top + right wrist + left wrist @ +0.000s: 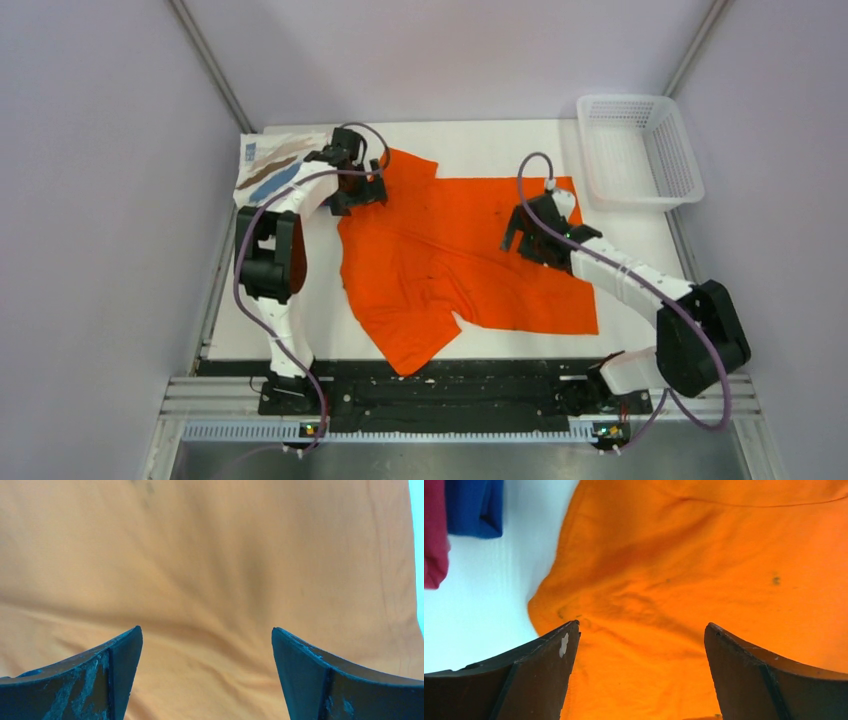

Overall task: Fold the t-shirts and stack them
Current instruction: Flatten out the tshirt

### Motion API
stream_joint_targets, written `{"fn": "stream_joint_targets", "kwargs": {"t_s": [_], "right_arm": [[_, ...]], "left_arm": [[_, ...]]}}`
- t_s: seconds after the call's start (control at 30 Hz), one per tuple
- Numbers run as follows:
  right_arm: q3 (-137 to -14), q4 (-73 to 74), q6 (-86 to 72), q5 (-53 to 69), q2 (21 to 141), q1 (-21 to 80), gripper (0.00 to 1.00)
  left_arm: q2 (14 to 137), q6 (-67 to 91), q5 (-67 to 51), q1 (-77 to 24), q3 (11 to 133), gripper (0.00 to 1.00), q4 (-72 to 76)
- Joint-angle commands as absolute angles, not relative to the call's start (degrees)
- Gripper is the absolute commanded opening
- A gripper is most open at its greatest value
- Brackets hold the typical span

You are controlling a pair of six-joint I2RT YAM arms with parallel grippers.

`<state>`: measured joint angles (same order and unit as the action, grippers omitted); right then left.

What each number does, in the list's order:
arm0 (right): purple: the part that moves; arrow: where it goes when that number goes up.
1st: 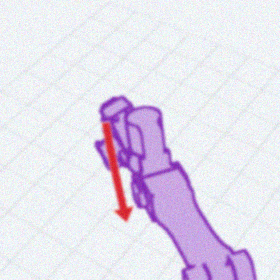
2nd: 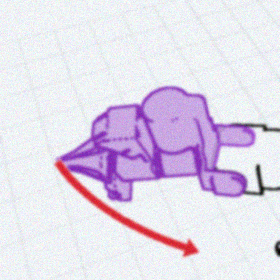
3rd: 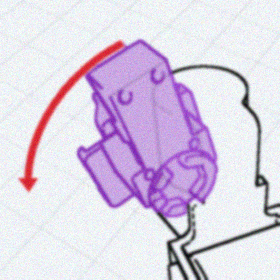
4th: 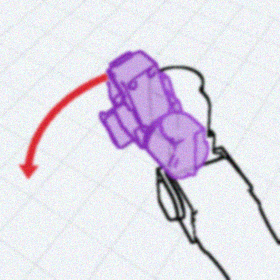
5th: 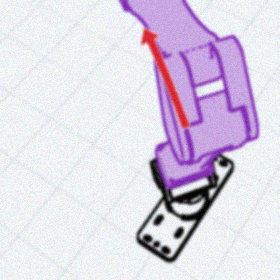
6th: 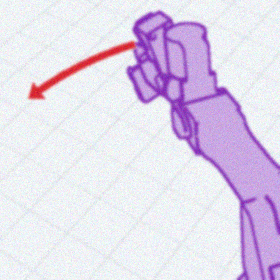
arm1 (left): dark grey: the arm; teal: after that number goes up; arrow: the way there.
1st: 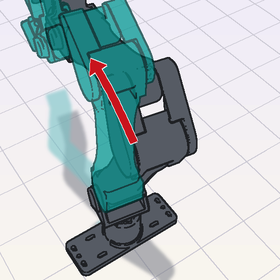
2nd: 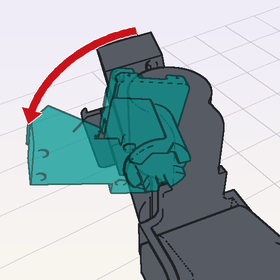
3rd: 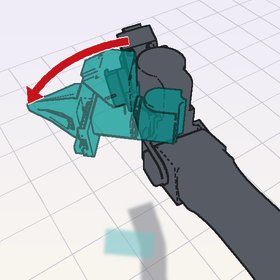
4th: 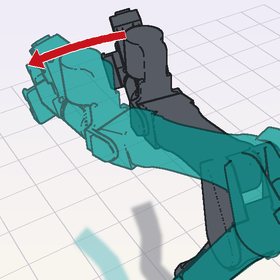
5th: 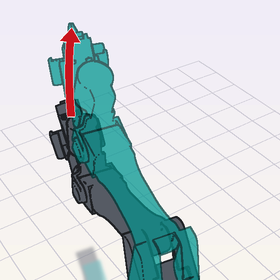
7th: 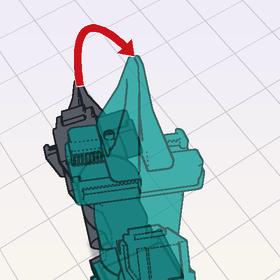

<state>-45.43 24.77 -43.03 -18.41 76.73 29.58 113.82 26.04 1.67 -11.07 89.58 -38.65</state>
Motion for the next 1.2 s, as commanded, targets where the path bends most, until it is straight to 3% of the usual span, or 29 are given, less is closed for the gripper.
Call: {"fn": "stream_joint_targets", "kwargs": {"t_s": [0.0,0.27,0.5,0.77,1.0,1.17], "right_arm": [[-55.3,20.2,-36.8,-19.7,84.6,24.0,0.99],[-66.7,14.3,-31.2,-15.2,102.3,19.6,0.99],[-72.1,14.3,-33.2,-13.0,110.8,16.9,0.99],[-80.0,17.0,-32.1,-12.7,119.4,14.5,0.99],[-85.5,17.1,-31.5,-12.2,122.3,12.9,0.99],[-84.5,17.2,-30.2,-10.1,114.8,13.0,0.99]], "left_arm": [[112.9,26.4,-4.0,-11.6,93.9,0.99,-36.7],[122.8,28.5,-4.6,-12.5,99.5,0.99,-35.9],[132.5,27.9,-1.7,-12.3,108.4,0.99,-37.9],[149.6,26.1,-2.6,-11.1,137.4,0.99,-50.2],[149.5,28.0,-8.9,-7.5,139.1,0.99,-42.1],[142.2,21.2,-13.7,-9.8,139.4,0.99,-41.4]]}}
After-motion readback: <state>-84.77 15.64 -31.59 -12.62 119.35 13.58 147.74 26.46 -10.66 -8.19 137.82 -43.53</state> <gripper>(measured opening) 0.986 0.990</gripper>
